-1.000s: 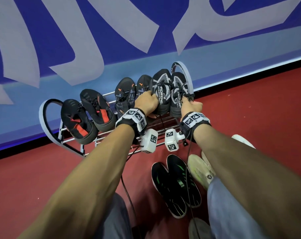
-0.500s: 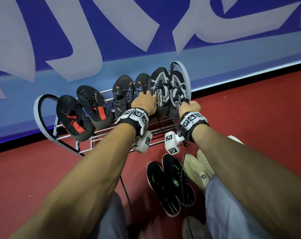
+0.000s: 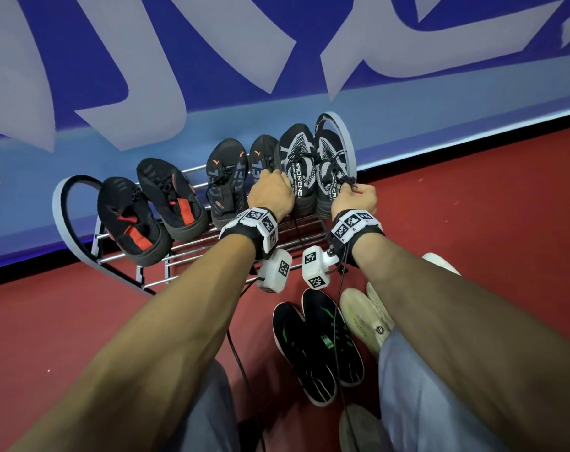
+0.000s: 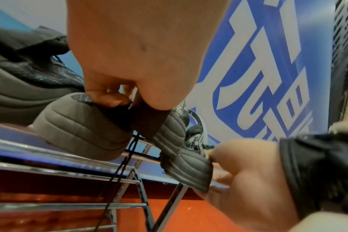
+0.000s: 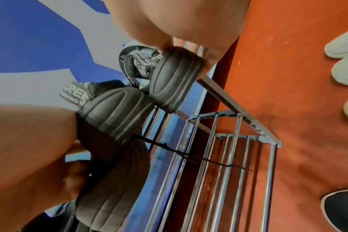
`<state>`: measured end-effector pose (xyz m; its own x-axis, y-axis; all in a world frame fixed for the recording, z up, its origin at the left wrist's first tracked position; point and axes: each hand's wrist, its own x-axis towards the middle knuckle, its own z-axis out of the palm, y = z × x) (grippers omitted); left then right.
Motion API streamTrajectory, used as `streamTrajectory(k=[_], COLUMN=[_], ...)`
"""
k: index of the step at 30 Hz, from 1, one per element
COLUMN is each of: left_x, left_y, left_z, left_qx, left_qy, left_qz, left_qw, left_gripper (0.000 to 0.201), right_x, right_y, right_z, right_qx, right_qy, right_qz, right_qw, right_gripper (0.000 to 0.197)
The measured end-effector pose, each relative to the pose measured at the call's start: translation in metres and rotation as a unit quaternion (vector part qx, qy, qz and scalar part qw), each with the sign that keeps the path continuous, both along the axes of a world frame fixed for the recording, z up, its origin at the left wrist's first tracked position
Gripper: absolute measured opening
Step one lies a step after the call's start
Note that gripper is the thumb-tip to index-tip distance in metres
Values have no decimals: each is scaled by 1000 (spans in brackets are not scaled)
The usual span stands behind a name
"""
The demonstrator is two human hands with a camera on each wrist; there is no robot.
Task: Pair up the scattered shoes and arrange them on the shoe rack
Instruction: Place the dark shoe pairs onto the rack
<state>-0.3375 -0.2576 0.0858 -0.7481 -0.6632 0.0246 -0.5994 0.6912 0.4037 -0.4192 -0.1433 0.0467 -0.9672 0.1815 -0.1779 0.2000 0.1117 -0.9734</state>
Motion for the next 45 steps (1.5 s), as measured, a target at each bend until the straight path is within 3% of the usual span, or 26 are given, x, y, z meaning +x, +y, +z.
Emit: streamTrajectory(k=[2, 7, 11, 15, 18, 20, 24, 27, 29, 31, 35, 37, 40, 43, 45], left_x=[-1, 1, -1, -1, 4, 9, 28, 52, 72, 93, 135, 148, 153, 153, 151], left_y=[0, 3, 5, 11, 14, 17, 33, 48, 59, 67, 65, 61, 59, 68, 81], left_z=[-5, -2, 0, 0, 8, 18, 40, 24, -5, -42, -120, -145, -170, -202, -232], left_qx=[4, 7, 11, 0, -95, -181, -247, -225, -215, -221, -156, -105, -46, 64, 142], left_qy=[-8, -26, -45, -28, 43, 111, 180, 157, 107, 9, -185, -228, -256, -233, -212], left_qz=[2, 6, 15, 38, 52, 29, -32, -69, -104, -155, -197, -173, -121, -7, 72], left_qw=[1000, 1000, 999, 999, 993, 977, 952, 959, 965, 963, 950, 952, 958, 970, 964], left_gripper=[38, 44, 47, 54, 52, 40, 24, 22, 19, 19, 35, 41, 48, 47, 50], right_x=[1, -6, -12, -13, -15, -16, -6, 17, 36, 50, 58, 57, 63, 78, 89], right_y=[1, 4, 9, 14, 19, 22, 27, 30, 36, 45, 67, 76, 96, 117, 128], right_z=[0, -6, 2, 8, 19, 29, 51, 49, 31, 8, -42, -72, -133, -197, -227], right_qx=[8, 115, 189, 307, 353, 376, 389, 415, 449, 477, 517, 522, 505, 458, 441], right_qy=[15, 23, 38, 79, 113, 192, 354, 364, 345, 312, 222, 131, -29, -172, -234], right_qz=[3, 125, 169, 220, 216, 201, 240, 338, 388, 429, 539, 550, 525, 495, 469], right_qw=[1000, 985, 967, 923, 903, 884, 816, 762, 727, 701, 627, 638, 684, 718, 729], right_gripper=[5, 17, 23, 33, 36, 32, 18, 30, 33, 34, 32, 30, 31, 45, 51])
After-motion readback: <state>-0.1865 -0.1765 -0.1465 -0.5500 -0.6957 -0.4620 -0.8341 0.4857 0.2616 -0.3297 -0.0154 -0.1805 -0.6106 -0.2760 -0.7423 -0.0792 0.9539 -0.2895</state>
